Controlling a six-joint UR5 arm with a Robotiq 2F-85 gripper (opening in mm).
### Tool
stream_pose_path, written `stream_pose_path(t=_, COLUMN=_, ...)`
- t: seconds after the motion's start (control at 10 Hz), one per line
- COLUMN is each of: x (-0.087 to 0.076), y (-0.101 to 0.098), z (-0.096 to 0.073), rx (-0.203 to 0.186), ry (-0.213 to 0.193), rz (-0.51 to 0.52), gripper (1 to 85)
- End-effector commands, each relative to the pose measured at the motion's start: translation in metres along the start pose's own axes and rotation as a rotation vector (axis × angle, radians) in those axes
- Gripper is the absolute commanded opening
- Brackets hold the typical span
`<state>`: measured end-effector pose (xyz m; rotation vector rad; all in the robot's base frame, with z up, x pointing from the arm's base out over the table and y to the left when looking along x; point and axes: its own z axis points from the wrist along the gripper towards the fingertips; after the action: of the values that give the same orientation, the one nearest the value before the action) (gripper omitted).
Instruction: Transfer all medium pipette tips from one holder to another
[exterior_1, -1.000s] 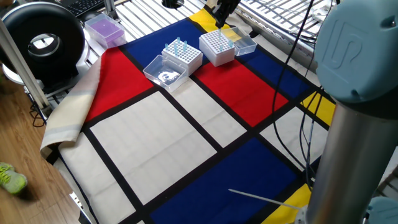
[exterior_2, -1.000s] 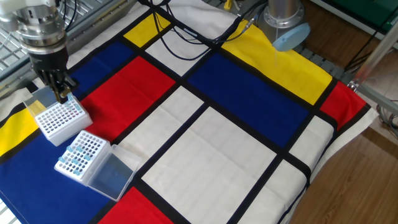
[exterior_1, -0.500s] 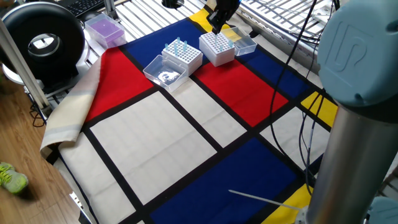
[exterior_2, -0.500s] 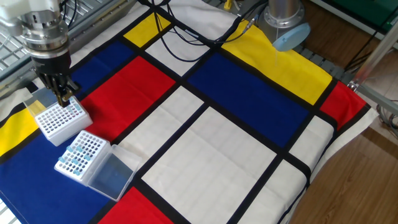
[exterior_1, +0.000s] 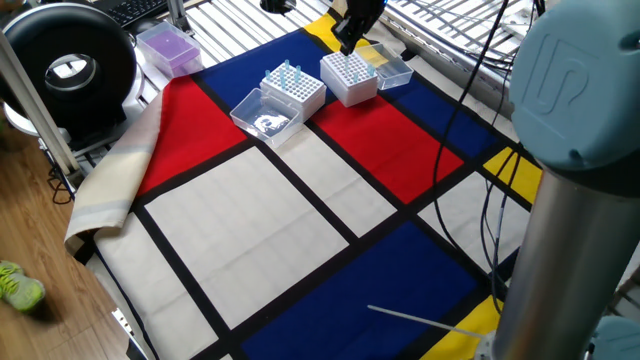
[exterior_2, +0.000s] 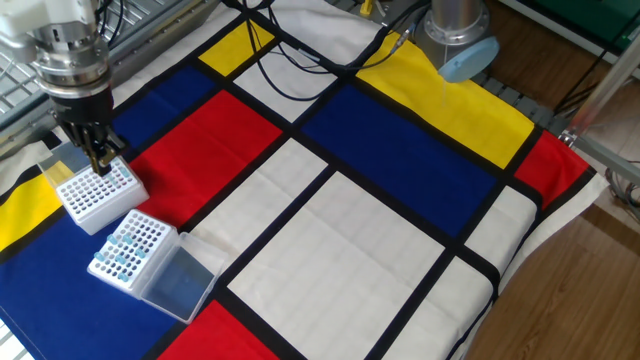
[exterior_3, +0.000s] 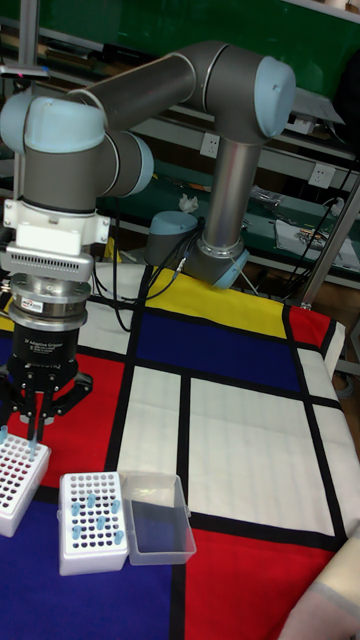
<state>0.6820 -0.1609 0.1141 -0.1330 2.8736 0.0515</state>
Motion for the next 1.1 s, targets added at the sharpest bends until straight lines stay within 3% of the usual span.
stream_pose_path(t=0.0, x=-0.002, y=-0.001, z=0.005, rx=-0.018, ry=-0.014, rz=-0.002, gripper=1.3)
stream_pose_path(t=0.2, x=0.0, y=-0.002, z=0.01, rx=-0.018, ry=-0.01, rz=-0.005, gripper=1.3)
stream_pose_path(t=0.3, x=0.004, y=0.003, z=0.012, rx=-0.039, ry=0.005, rz=-0.006, gripper=2.3)
stream_pose_path(t=0.4, x=0.009, y=0.007, z=0.012, rx=-0.059, ry=0.021, rz=-0.031, gripper=9.7)
stream_pose_path(t=0.7, x=0.018, y=0.005, z=0.011, rx=-0.059, ry=0.054, rz=-0.074, gripper=19.7)
stream_pose_path(t=1.0, x=0.018, y=0.003, z=0.013, rx=-0.06, ry=0.054, rz=-0.083, gripper=20.3)
